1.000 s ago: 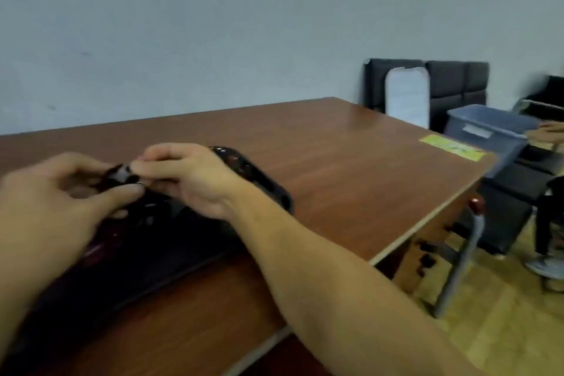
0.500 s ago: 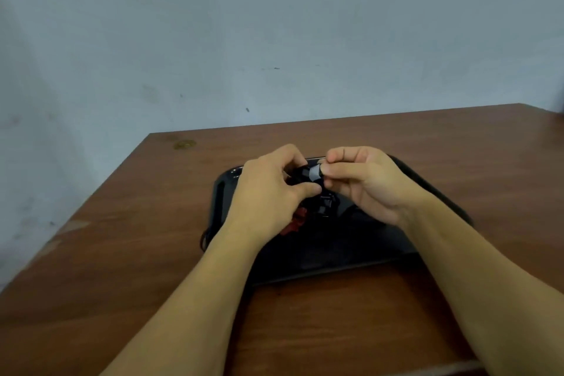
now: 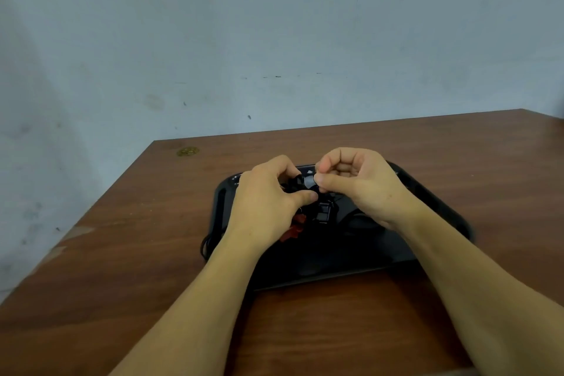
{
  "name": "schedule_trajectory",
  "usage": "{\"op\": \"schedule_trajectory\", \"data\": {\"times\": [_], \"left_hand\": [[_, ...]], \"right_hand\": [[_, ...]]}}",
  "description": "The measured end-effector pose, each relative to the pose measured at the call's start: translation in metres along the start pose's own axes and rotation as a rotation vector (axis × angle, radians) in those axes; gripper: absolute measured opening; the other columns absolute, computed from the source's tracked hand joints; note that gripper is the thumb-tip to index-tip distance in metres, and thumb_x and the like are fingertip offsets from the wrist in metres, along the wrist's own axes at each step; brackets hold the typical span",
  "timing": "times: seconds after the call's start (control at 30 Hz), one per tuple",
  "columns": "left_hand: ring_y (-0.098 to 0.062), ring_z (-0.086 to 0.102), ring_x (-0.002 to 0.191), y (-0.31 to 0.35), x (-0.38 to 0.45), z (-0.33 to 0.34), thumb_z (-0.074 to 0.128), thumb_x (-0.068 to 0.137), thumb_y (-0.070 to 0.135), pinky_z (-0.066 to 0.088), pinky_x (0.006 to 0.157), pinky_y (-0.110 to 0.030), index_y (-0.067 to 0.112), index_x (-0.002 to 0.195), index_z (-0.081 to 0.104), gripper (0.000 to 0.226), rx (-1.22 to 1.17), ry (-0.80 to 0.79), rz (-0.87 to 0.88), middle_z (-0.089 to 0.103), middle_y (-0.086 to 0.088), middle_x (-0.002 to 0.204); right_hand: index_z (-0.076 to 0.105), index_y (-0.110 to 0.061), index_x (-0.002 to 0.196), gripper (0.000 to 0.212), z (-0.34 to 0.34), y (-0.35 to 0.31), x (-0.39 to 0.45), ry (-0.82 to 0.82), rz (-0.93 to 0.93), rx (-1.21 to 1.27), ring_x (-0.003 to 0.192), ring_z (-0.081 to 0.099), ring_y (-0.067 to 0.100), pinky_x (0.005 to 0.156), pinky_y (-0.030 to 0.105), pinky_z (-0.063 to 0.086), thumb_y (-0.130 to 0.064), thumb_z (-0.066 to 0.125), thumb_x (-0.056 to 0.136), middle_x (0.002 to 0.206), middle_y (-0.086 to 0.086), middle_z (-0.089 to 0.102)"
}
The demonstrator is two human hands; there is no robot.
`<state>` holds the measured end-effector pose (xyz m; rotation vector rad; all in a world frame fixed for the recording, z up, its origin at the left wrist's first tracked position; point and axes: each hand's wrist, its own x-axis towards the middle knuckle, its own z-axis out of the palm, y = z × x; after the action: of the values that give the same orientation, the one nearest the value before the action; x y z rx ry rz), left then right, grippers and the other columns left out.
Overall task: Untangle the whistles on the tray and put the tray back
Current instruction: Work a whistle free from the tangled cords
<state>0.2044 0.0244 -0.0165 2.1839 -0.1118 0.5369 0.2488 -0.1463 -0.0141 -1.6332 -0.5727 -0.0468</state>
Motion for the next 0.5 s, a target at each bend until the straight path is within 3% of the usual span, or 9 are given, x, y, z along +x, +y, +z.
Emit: {"op": "schedule_trajectory", "data": {"times": [0.13,0.23,0.33,0.47,0.5], "left_hand": [[-0.022,0.07,0.061,-0.002,-0.001,0.0,0.088,0.072,0.029,0.058,0.064,-0.045,0.021,0.083,0.062,0.029,-0.055,0.006,-0.033,0.067,0.001,0.069],[-0.011,0.068,0.053,0.0,-0.001,0.001,0.086,0.076,0.026,0.054,0.054,-0.029,0.017,0.086,0.061,0.029,-0.08,-0.002,-0.048,0.066,0.001,0.068],[-0.01,0.068,0.051,0.001,-0.002,0.003,0.084,0.079,0.023,0.047,0.046,-0.017,0.016,0.087,0.062,0.025,-0.117,-0.012,-0.066,0.068,0.001,0.069],[-0.006,0.067,0.055,-0.004,0.001,0.004,0.078,0.082,0.012,0.058,0.056,-0.029,0.02,0.09,0.064,0.017,-0.114,0.015,-0.054,0.07,0.002,0.081],[-0.003,0.066,0.056,-0.005,0.002,0.004,0.075,0.083,0.008,0.057,0.055,-0.024,0.02,0.093,0.065,0.019,-0.124,0.016,-0.056,0.07,0.002,0.087]], "right_hand": [[0.069,-0.012,0.085,0.013,0.004,-0.001,-0.002,0.054,-0.123,-0.169,0.073,0.069,0.011,0.076,0.027,0.058,0.0,0.073,0.087,0.078,-0.002,0.071],[0.068,-0.011,0.085,0.013,0.01,-0.004,-0.005,0.085,-0.18,-0.192,0.072,0.067,0.005,0.072,0.02,0.053,0.0,0.072,0.087,0.078,-0.007,0.068],[0.067,-0.018,0.084,0.017,0.015,-0.003,-0.009,0.063,-0.204,-0.247,0.076,0.068,0.009,0.072,0.023,0.055,-0.002,0.072,0.088,0.081,-0.006,0.069],[0.067,-0.021,0.089,0.015,0.023,-0.005,-0.008,0.036,-0.398,-0.568,0.086,0.065,0.009,0.078,0.029,0.055,-0.007,0.072,0.088,0.088,-0.013,0.067],[0.067,-0.021,0.09,0.014,0.025,-0.004,-0.008,0.032,-0.457,-0.633,0.087,0.064,0.008,0.078,0.03,0.054,-0.008,0.071,0.088,0.089,-0.014,0.066]]}}
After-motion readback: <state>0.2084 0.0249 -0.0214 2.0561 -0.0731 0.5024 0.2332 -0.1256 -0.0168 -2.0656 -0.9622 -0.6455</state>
